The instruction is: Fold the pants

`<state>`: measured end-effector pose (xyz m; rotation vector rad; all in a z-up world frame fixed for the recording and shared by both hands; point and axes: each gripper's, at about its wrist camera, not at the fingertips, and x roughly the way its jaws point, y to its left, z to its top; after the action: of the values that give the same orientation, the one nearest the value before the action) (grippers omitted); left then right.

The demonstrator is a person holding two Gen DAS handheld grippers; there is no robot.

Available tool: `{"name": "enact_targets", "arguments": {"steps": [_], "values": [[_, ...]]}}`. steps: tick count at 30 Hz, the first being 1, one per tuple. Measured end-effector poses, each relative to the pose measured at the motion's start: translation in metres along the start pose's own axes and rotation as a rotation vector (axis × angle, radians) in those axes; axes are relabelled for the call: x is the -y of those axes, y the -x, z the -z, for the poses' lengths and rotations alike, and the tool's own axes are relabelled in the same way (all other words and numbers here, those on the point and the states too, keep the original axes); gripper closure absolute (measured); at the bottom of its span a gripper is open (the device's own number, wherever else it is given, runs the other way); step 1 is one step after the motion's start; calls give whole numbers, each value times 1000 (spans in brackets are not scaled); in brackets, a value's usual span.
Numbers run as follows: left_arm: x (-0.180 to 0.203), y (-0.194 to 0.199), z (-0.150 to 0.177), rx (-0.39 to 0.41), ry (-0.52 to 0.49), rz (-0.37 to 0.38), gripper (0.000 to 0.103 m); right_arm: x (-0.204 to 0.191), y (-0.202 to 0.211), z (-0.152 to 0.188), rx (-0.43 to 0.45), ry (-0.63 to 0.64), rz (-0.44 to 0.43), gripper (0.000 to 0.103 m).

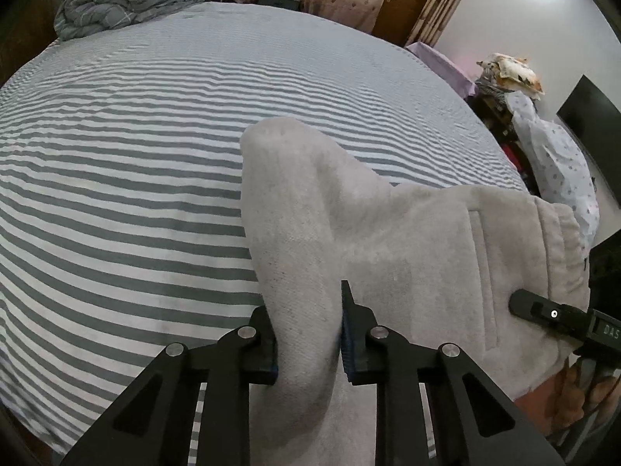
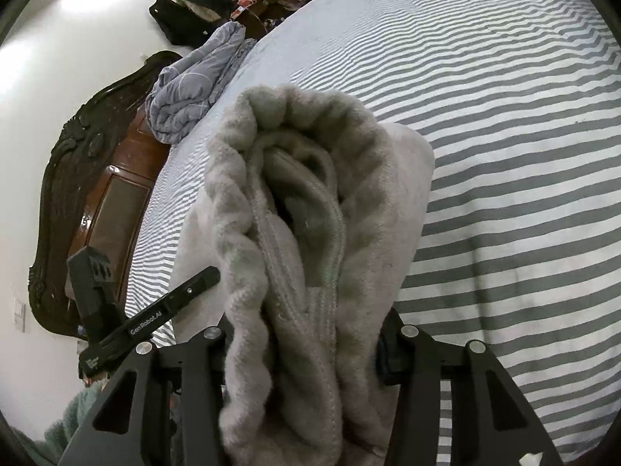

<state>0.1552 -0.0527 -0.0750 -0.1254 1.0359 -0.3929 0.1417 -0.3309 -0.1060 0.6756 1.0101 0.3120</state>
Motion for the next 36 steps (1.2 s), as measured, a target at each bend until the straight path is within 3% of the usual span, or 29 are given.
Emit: {"name": "enact_targets", "arguments": {"steps": [10, 21, 29, 36], "values": [[-9, 30, -17, 57, -7, 11, 81, -24, 5, -6, 2, 16, -33, 59], [-50, 59, -71, 151, 17, -44, 81, -73, -25, -45, -7, 54, -106, 59], [-88, 48, -109, 179, 38, -93, 81, -107, -74, -92, -30, 117, -109, 59], [-123, 12, -138, 156, 56, -142, 81, -114, -126, -122, -55, 118, -92, 59]]}}
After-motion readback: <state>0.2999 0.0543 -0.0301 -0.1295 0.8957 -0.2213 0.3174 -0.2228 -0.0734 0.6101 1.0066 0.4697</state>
